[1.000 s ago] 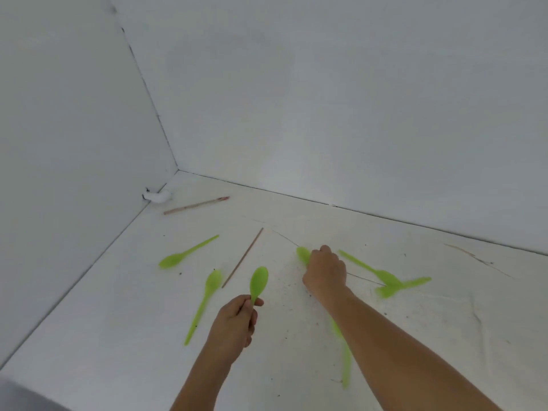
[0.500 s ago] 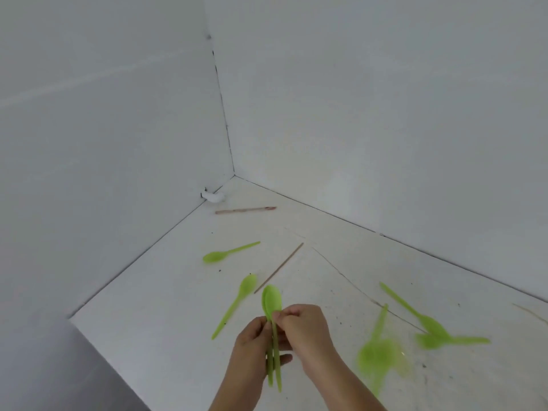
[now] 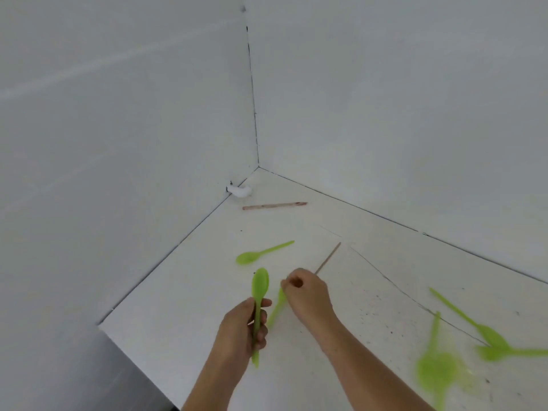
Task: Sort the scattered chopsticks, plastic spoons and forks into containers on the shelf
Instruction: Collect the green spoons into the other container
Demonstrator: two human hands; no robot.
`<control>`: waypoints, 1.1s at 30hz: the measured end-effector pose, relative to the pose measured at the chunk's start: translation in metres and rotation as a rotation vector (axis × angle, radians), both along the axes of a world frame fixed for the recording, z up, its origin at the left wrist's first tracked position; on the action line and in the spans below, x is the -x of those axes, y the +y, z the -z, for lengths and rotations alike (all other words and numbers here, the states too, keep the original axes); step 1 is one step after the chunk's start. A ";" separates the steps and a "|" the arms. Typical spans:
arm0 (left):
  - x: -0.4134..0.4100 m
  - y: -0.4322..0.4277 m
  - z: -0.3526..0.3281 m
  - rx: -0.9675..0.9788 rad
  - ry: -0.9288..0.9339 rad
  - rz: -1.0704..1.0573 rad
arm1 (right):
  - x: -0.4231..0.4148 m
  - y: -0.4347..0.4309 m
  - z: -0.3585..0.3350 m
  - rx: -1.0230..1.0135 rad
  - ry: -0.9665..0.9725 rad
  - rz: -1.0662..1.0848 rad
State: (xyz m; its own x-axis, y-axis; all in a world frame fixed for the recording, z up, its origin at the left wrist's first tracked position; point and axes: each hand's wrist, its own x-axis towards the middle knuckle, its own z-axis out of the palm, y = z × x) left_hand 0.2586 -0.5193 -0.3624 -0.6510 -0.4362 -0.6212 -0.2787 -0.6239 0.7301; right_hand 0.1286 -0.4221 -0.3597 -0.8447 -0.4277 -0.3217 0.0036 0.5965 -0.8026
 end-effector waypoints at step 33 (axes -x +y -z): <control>0.049 -0.150 0.007 0.081 0.031 0.426 | 0.071 -0.124 -0.002 0.117 0.543 -0.308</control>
State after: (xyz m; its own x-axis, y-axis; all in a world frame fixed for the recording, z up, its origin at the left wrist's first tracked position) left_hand 0.2091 -0.6691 -0.3692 -0.8013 -0.1706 -0.5734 -0.4762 -0.3982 0.7840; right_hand 0.0578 -0.5461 -0.3580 -0.7072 -0.6833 0.1816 -0.5797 0.4133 -0.7023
